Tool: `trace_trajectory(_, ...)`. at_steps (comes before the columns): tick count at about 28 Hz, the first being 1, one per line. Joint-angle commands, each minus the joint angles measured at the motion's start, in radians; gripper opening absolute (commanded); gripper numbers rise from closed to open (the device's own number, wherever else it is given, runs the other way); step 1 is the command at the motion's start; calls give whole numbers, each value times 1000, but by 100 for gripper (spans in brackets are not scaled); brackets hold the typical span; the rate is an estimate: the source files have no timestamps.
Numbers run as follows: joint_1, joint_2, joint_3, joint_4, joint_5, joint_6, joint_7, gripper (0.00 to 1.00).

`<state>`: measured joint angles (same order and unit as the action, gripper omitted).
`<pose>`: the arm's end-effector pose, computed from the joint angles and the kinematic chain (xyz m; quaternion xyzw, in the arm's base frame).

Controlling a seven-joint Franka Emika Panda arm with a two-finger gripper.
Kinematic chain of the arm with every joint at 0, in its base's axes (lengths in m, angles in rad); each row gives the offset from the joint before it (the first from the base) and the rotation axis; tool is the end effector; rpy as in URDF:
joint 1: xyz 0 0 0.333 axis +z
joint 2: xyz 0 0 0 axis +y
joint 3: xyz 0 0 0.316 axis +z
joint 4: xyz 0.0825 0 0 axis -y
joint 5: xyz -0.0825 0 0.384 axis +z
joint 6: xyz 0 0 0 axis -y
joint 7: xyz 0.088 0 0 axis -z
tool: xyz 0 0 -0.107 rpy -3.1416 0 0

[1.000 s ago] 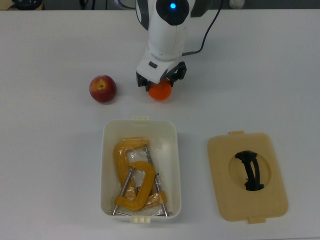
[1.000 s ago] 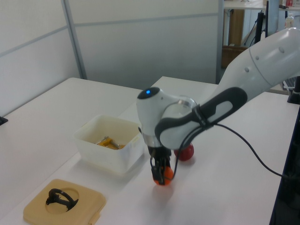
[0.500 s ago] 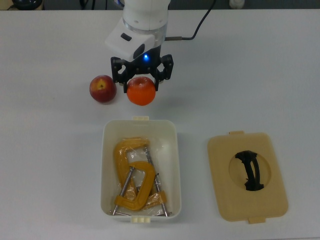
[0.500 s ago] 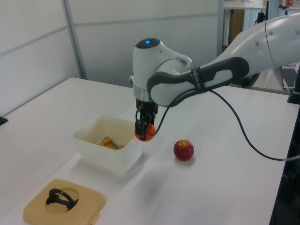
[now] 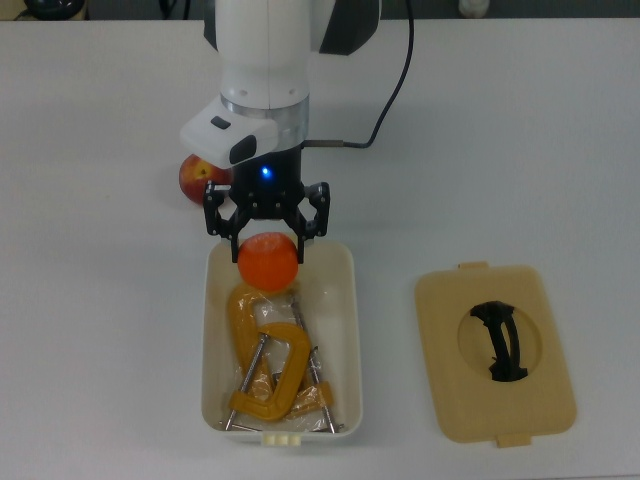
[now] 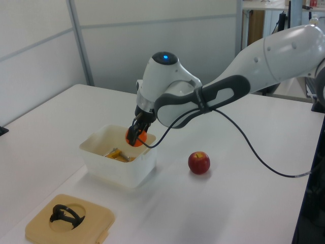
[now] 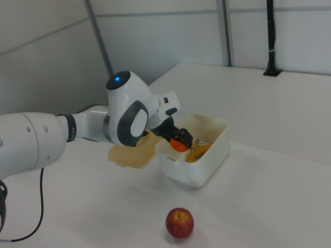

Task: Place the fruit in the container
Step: 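Lower the orange into the container and open the gripper, then move the gripper over the red apple and descend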

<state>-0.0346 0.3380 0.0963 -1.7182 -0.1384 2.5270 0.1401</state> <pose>0.6865 0.0366 0.4430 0.9715 0.0012 0.2365 0.0134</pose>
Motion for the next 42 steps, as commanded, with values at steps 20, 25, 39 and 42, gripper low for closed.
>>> trace_trajectory(20, 1, -186, 0, -92, 2, -471, 61, 100)
trace_trajectory(25, -41, -220, -1, -136, 3, -559, -19, 100)
trace_trajectory(39, -139, -198, -3, -277, -9, -447, -186, 100)
trace_trajectory(42, -140, -186, -3, -308, -12, -416, -186, 100)
